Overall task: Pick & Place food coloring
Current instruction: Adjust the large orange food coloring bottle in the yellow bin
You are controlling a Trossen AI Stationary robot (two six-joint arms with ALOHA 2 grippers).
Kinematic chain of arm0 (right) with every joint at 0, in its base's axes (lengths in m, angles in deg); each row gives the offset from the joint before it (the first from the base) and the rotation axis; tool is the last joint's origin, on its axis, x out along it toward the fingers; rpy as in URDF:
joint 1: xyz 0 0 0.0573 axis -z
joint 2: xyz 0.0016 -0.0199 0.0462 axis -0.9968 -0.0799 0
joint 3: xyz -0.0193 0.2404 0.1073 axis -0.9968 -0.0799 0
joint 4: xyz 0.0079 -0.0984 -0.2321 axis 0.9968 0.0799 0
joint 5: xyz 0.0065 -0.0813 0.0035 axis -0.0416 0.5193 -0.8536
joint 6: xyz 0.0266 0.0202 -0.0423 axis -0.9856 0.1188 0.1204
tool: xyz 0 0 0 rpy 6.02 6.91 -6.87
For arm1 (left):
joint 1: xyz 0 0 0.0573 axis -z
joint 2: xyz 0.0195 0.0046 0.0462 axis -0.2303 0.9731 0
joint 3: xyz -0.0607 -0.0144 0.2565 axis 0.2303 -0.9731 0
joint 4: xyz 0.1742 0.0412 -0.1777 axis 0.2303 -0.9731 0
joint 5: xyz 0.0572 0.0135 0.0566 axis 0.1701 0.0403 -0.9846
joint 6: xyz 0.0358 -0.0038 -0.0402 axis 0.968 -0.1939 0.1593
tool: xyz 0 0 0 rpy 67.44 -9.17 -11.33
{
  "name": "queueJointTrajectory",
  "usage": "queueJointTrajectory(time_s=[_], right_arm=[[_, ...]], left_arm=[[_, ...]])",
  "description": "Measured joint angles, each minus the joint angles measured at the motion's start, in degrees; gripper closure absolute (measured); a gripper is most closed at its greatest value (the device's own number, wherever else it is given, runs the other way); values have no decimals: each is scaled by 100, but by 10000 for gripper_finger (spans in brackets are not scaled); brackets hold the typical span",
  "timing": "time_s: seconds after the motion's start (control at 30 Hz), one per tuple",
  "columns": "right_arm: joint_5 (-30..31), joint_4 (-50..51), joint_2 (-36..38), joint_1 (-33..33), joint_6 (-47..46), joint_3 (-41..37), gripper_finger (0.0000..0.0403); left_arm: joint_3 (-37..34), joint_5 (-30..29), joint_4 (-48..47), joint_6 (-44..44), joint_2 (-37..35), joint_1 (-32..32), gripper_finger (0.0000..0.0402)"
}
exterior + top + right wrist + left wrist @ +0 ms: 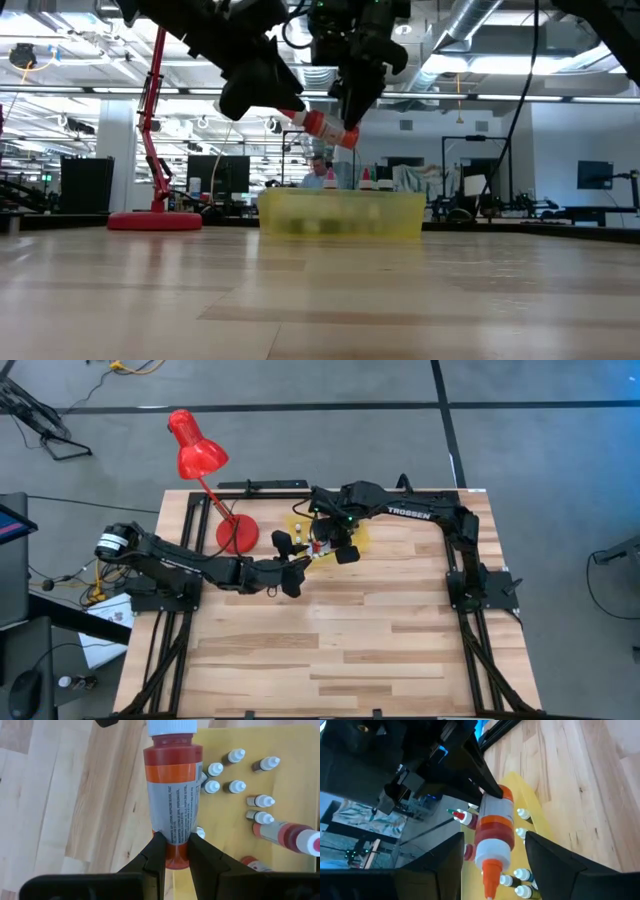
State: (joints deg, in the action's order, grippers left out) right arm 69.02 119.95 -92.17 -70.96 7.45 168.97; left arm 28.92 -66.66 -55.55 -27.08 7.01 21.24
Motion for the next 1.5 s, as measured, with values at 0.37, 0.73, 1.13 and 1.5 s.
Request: queueJointTrajectory(time_s=[0.37,0.73,1.13,1.5], right_arm=[[-15,9,0,-135,131,1,346],[-13,7,2,-133,131,2,346],[-151,7,2,-135,129,4,346],[-151,26,2,-133,81,4,346]], left_arm=[[1,436,-258,-90,0,-125,187],[1,567,-346,-126,0,-132,226],[0,654,-490,-236,0,-315,266],[2,724,-480,-183,0,-317,298]])
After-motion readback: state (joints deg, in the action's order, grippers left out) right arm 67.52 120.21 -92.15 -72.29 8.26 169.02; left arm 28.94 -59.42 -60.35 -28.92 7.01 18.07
